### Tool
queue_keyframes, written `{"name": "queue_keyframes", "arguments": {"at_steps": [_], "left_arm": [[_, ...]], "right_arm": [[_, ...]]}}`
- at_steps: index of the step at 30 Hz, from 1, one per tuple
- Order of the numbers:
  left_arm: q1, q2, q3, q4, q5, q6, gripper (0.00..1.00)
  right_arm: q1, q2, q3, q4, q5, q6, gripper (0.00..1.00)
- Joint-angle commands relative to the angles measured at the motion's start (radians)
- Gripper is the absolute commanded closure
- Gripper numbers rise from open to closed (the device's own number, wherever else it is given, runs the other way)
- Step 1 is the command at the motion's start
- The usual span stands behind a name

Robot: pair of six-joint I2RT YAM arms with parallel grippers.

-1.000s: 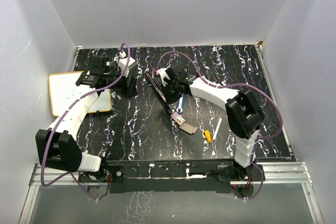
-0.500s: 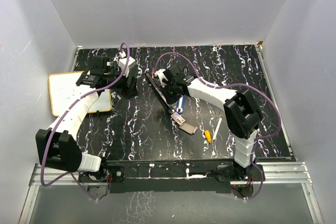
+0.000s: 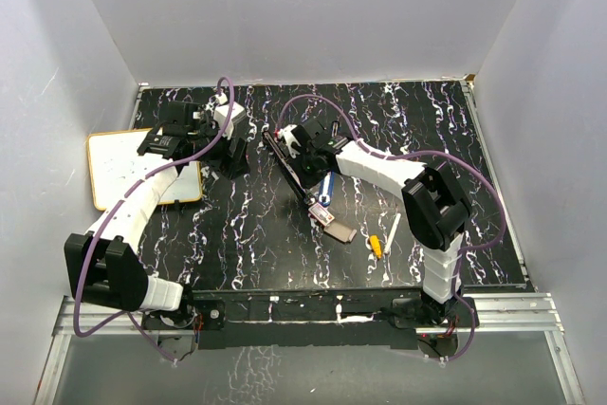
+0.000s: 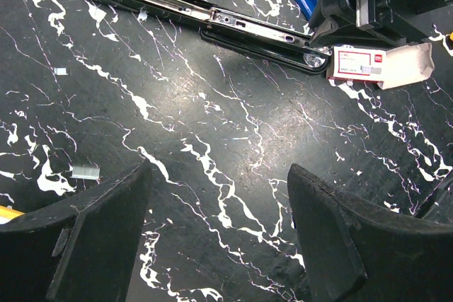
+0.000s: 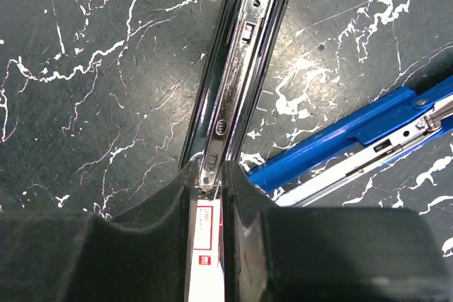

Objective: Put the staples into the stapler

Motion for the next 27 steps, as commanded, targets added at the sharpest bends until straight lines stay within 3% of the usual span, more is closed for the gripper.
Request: {"name": "queue_keyframes", "arguments": {"at_steps": [1, 27], "left_arm": [[0.005, -0.037, 0.014, -0.01, 0.013, -0.004, 0.24], [0.005, -0.039, 0.016, -0.018, 0.013, -0.003, 0.22]], "right_arm": [[0.006, 0.013, 0.053, 0.004, 0.041, 0.015, 0.92], [0.008, 0.046, 0.067, -0.009, 0.092, 0.075, 0.91]]}}
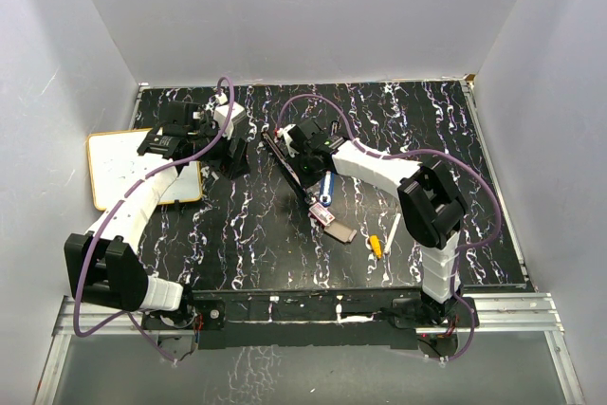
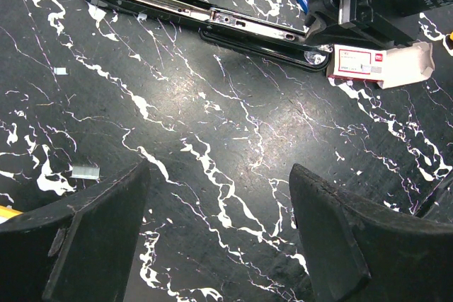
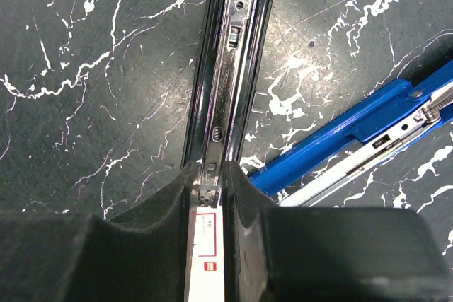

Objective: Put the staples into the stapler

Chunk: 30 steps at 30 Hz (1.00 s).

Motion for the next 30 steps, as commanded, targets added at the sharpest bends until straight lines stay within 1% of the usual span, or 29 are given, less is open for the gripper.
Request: {"name": "queue_keyframes", "arguments": {"at_steps": [1, 19, 25, 30], "left_arm": [[0.005, -0.039, 0.015, -0.016, 0.013, -0.004, 0.22], [0.006, -0.034, 0.021, -0.018, 0.014, -0.005, 0.21], [0.005, -0.036, 0.016, -0.016, 0.014, -0.006, 0.2], [0.005, -0.039, 0.015, -0.019, 0.01, -0.001, 0.2]], "right_arm": [[-0.001, 0.018, 0.04, 0.009, 0.033, 0.02, 0.91], [0.006, 0.039, 0.015, 0.009, 0.045, 0.021, 0.89], [0.008, 0.045, 0.014, 0.01, 0.039, 0.015, 0.84], [0.008, 0.06, 0.014, 0.011, 0.025, 0.014, 0.75]]}}
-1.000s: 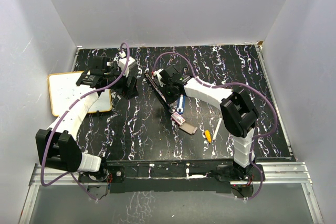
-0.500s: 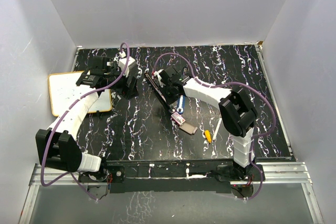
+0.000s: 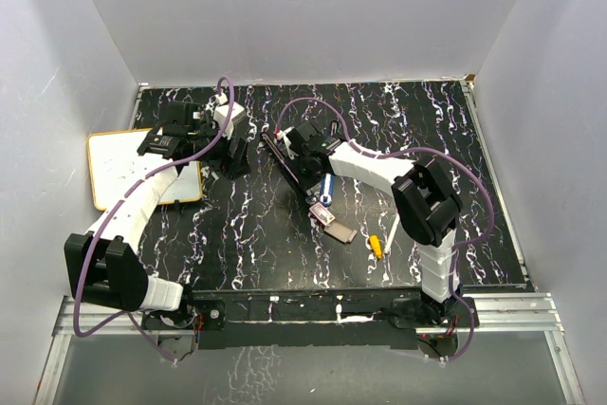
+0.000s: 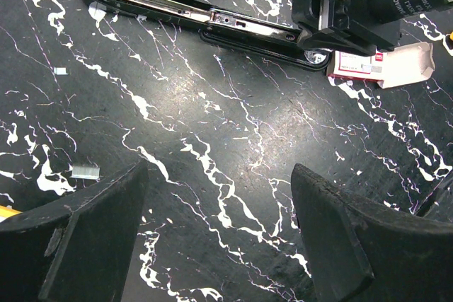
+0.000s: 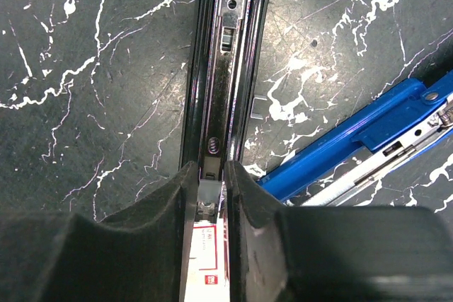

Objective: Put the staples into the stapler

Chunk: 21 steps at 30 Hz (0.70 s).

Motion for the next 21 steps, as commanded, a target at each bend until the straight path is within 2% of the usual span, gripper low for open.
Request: {"name": "queue_keyframes", "arguments": {"at_steps": [1, 12, 16, 21], "left_arm": [[0.006, -0.038, 0.015, -0.019, 0.01, -0.001, 0.2], [0.007, -0.031, 0.0, 0.001, -0.053, -0.006, 0.19], [0.006, -0.001, -0.048, 0.066, -0.209, -0.017, 0.19], [0.006, 0.125, -0.032, 0.084, -0.431, -0.004, 0.21]], "right_arm": [[0.004, 0.027, 0.012, 0.0, 0.007, -0.01, 0.74], [0.004, -0.005, 0.065, -0.006, -0.005, -0.031, 0.58], [-0.004, -0.072, 0.093, 0.028, -0.045, -0.07, 0.53], [-0.032, -0.16, 0.079, 0.093, -0.098, -0.098, 0.49]]}}
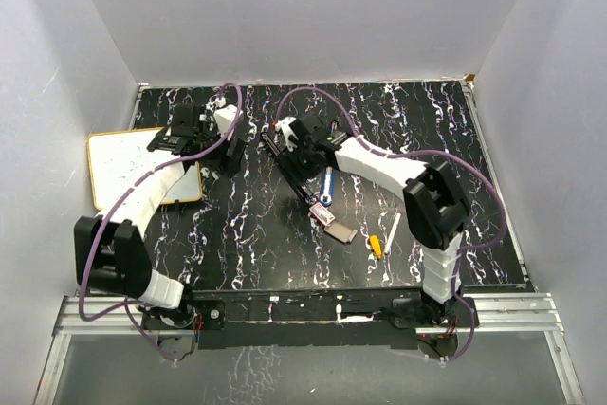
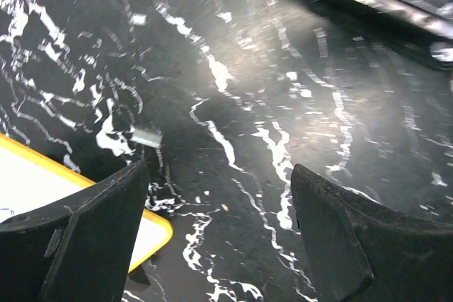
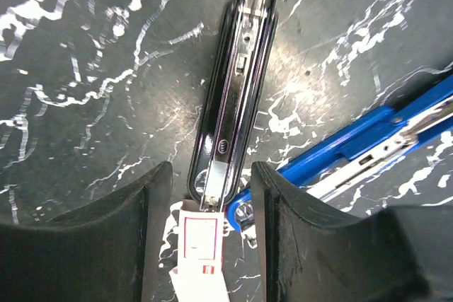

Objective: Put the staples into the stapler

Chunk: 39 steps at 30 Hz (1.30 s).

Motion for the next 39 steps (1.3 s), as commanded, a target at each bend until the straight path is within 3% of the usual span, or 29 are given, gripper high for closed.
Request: {"name": "queue_keyframes", "arguments": {"at_steps": [1, 8, 23, 34, 39], "left_arm": [[0.006, 0.098, 0.012, 0.003, -0.221, 0.004, 0.22], [0.0, 0.192, 0.004, 0.016, -0.192, -0.046, 0.25], [0.001, 0.244, -0.12, 0.127, -0.311, -0.218, 0.22], [0.019, 0.371, -0.038, 0.111, -0.315, -0.262, 0.2], [0.018, 0.384, -0.059, 0.175, -0.335, -0.294, 0.19]], "right_arm": [[-0.031, -0.147, 0.039, 0.107, -0.051, -0.043, 0.49], [-0.084, -0.205, -0.036, 0.144, -0.104, -0.025, 0.49], [-0.127, -0.287, -0.118, 0.178, -0.161, -0.008, 0.48], [-0.147, -0.302, -0.138, 0.187, -0.198, 0.003, 0.48], [-0.154, -0.302, -0.136, 0.186, -0.213, 0.004, 0.48]]}}
